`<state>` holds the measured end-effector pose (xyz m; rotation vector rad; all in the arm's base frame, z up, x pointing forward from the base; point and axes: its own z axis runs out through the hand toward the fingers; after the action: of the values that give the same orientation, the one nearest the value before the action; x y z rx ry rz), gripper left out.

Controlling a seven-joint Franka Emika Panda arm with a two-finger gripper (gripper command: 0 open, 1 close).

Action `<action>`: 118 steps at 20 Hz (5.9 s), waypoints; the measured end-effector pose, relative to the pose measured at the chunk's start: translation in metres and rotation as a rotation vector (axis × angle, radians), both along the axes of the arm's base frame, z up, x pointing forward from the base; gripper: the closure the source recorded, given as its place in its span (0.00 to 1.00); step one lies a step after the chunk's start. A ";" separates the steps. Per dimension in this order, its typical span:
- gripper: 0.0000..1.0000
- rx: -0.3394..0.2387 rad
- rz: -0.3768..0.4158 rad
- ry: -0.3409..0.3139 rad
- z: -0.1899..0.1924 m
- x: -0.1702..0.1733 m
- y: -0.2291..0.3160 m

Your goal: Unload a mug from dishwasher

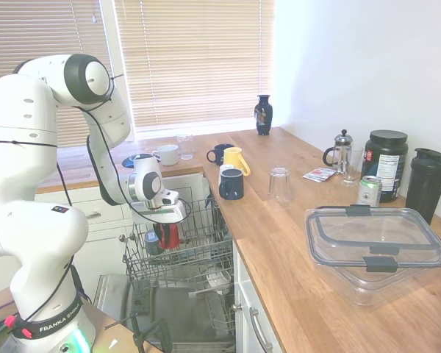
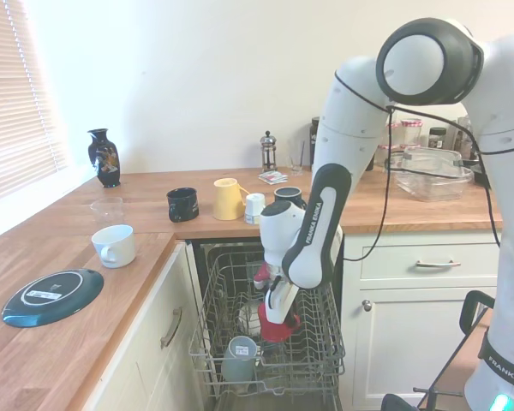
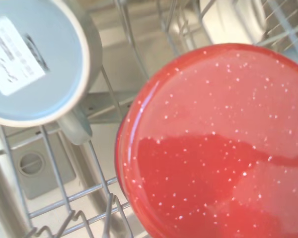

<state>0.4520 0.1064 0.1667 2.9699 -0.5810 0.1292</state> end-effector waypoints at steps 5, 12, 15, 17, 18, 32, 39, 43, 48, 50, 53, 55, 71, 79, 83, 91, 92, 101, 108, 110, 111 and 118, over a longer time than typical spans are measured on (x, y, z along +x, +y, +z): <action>1.00 -0.002 -0.014 -0.036 0.038 -0.008 -0.006; 1.00 0.013 -0.095 -0.080 0.087 -0.030 -0.051; 1.00 0.019 -0.117 -0.094 0.107 -0.042 -0.062; 1.00 0.031 -0.135 -0.103 0.121 -0.047 -0.071; 1.00 0.038 -0.145 -0.105 0.127 -0.049 -0.078; 1.00 0.128 -0.258 -0.136 0.158 -0.054 -0.190; 1.00 0.149 -0.311 -0.150 0.175 -0.057 -0.240; 1.00 0.169 -0.337 -0.156 0.184 -0.054 -0.260; 1.00 0.191 -0.370 -0.151 0.185 -0.044 -0.294; 1.00 0.194 -0.383 -0.146 0.185 -0.039 -0.308; 1.00 0.198 -0.401 -0.144 0.187 -0.034 -0.327; 1.00 0.202 -0.411 -0.140 0.188 -0.030 -0.339; 1.00 0.183 -0.433 -0.110 0.180 -0.015 -0.395; 1.00 0.184 -0.435 -0.076 0.181 0.001 -0.406; 1.00 0.186 -0.437 -0.066 0.182 0.003 -0.409; 0.00 0.160 -0.422 -0.039 0.183 -0.001 -0.413; 0.00 0.159 -0.422 -0.038 0.183 -0.001 -0.413; 0.00 0.148 -0.427 -0.023 0.179 -0.004 -0.412; 0.00 0.141 -0.436 -0.001 0.169 -0.013 -0.408; 0.00 0.140 -0.440 -0.006 0.173 -0.018 -0.407; 0.00 0.138 -0.441 -0.010 0.176 -0.021 -0.407; 0.00 0.126 -0.439 -0.057 0.207 -0.060 -0.391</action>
<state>0.3925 -0.2849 0.3733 2.8754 -1.2698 0.1408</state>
